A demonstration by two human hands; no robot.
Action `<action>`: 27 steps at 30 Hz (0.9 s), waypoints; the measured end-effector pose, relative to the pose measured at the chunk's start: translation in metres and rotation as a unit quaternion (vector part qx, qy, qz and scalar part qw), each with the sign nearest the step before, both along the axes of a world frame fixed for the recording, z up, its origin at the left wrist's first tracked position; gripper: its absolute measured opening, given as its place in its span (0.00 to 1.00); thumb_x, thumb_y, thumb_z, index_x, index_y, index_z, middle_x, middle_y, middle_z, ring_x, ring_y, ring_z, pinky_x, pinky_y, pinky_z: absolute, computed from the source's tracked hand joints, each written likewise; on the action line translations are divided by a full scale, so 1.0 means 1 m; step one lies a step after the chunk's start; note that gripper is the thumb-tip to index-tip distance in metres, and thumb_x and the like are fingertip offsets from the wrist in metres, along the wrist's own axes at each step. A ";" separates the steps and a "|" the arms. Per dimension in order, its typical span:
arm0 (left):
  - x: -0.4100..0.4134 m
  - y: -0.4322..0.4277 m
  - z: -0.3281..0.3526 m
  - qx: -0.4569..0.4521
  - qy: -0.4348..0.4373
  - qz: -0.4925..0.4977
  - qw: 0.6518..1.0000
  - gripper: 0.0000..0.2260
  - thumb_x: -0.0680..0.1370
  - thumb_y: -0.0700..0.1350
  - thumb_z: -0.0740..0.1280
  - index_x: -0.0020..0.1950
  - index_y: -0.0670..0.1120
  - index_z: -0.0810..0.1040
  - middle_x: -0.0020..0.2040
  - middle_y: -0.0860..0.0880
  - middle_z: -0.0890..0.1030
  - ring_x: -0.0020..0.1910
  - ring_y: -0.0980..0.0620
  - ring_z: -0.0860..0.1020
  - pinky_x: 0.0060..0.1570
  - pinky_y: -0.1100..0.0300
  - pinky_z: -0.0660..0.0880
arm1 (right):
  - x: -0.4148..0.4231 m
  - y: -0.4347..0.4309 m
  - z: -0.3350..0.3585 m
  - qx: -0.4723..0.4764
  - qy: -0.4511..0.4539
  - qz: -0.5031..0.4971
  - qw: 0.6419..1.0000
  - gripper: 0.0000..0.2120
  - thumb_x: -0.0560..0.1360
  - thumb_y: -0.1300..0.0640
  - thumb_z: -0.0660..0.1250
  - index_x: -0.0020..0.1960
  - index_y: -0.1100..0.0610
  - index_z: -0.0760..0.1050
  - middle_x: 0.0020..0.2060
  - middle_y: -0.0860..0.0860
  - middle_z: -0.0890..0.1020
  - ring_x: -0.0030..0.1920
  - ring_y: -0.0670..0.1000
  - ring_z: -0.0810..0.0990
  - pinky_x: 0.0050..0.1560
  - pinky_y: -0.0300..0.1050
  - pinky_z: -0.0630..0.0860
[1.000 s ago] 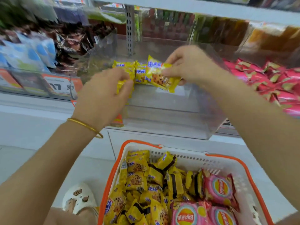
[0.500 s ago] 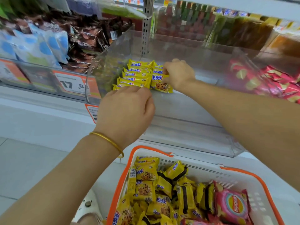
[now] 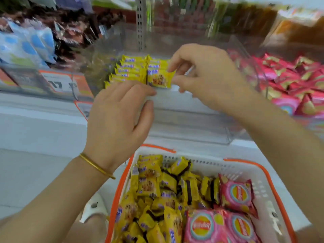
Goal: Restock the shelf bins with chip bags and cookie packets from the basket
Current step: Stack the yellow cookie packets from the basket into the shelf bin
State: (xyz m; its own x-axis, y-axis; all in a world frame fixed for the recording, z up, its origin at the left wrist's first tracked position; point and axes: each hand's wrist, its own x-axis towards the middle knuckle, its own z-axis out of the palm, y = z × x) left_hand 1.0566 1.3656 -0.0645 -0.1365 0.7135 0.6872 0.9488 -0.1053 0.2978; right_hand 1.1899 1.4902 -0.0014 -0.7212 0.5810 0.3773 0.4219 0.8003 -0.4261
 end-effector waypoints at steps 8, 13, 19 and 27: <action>0.048 -0.030 -0.047 -0.118 0.039 -0.047 0.991 0.11 0.74 0.42 0.60 0.49 0.44 0.81 0.52 0.47 0.80 0.49 0.45 0.79 0.33 0.50 0.77 | 0.077 -0.028 -0.183 -0.262 -0.219 -0.097 0.935 0.07 0.76 0.61 0.64 0.52 0.53 0.76 0.43 0.48 0.79 0.46 0.53 0.80 0.49 0.51 0.77; 0.047 -0.022 -0.067 -0.238 0.052 -0.055 0.968 0.14 0.73 0.47 0.56 0.46 0.47 0.81 0.46 0.50 0.80 0.45 0.46 0.79 0.29 0.53 0.77 | 0.056 -0.007 -0.267 -0.178 -0.282 -0.141 0.932 0.26 0.75 0.67 0.61 0.71 0.54 0.63 0.64 0.57 0.68 0.61 0.58 0.71 0.57 0.53 0.75; 0.043 -0.011 -0.081 -0.289 0.073 -0.046 0.954 0.18 0.74 0.49 0.52 0.43 0.45 0.81 0.42 0.49 0.80 0.39 0.47 0.79 0.24 0.56 0.74 | 0.043 -0.008 -0.287 -0.083 -0.275 -0.170 0.943 0.25 0.74 0.70 0.61 0.68 0.57 0.64 0.61 0.58 0.67 0.54 0.58 0.74 0.48 0.48 0.74; 0.049 -0.008 -0.084 -0.325 0.090 -0.038 0.941 0.18 0.77 0.48 0.52 0.51 0.45 0.80 0.49 0.48 0.78 0.47 0.47 0.77 0.34 0.56 0.71 | 0.056 -0.012 -0.297 -0.073 -0.268 -0.125 0.952 0.15 0.76 0.56 0.67 0.60 0.57 0.70 0.56 0.52 0.77 0.56 0.54 0.75 0.54 0.46 0.73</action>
State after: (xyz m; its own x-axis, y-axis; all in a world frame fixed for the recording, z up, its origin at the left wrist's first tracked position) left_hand 1.1057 1.3580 -0.1486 0.0091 0.9939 0.1100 0.9870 -0.0266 0.1586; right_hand 1.2461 1.4780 -0.2981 -0.6191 0.7784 -0.1037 0.7801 0.5945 -0.1949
